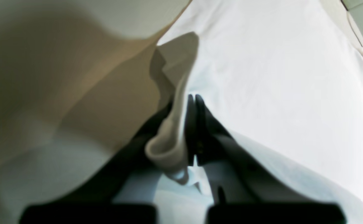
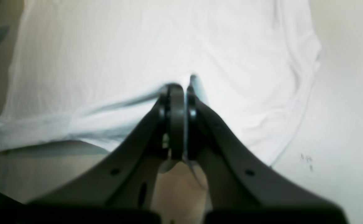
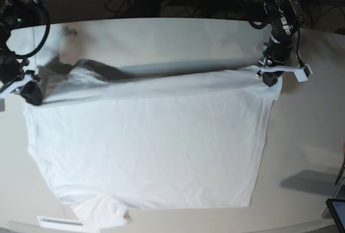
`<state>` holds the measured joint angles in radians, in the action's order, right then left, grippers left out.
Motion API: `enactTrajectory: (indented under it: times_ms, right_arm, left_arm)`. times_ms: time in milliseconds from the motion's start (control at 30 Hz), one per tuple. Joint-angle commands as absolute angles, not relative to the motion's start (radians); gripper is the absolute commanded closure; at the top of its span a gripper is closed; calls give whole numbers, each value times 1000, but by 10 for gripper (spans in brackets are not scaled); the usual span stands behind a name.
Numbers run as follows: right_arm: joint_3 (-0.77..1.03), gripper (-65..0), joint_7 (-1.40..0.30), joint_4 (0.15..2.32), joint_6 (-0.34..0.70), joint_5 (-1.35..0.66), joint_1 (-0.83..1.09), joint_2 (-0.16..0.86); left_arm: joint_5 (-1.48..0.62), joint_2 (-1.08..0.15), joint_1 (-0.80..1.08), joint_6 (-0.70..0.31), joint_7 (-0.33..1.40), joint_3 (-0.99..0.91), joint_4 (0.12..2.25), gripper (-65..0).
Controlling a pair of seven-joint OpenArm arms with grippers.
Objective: Fold the T-shirt properly
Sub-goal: 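Lift the held shirt edge with both grippers and pull toward robot, then stretch the held edge, moving left gripper away from right gripper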
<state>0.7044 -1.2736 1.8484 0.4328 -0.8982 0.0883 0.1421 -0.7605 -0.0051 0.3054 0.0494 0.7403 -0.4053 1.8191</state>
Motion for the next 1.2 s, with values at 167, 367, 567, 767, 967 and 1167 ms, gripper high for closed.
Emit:
enactTrajectory:
  times_ms: [167, 367, 567, 767, 967, 1167]
  right_arm:
    - [644, -3, -1242, 1790, 433, -860, 13, 179]
    - [642, -3, -1241, 1738, 433, -802, -51, 182]
    - [605, -3, -1241, 1675, 435, -766, -101, 183]
    - [550, -3, -1176, 1621, 435, -763, -113, 185]
    - [515, -3, -1118, 1555, 435, -763, -114, 217]
    - [516, -3, -1086, 1523, 435, -763, -122, 243]
  left_arm:
    - [-762, -13, 246, 82, 717, -409, 1771, 0]
    - [-762, -15, 183, 130, 753, -410, 1739, 0]
    - [-762, 8, 99, 137, 828, -418, 1678, 0]
    - [-762, 16, 62, 139, 829, -418, 1670, 0]
    - [-762, 15, 36, 171, 828, -420, 1669, 0]
    - [-762, 16, 8, 171, 829, -472, 1626, 0]
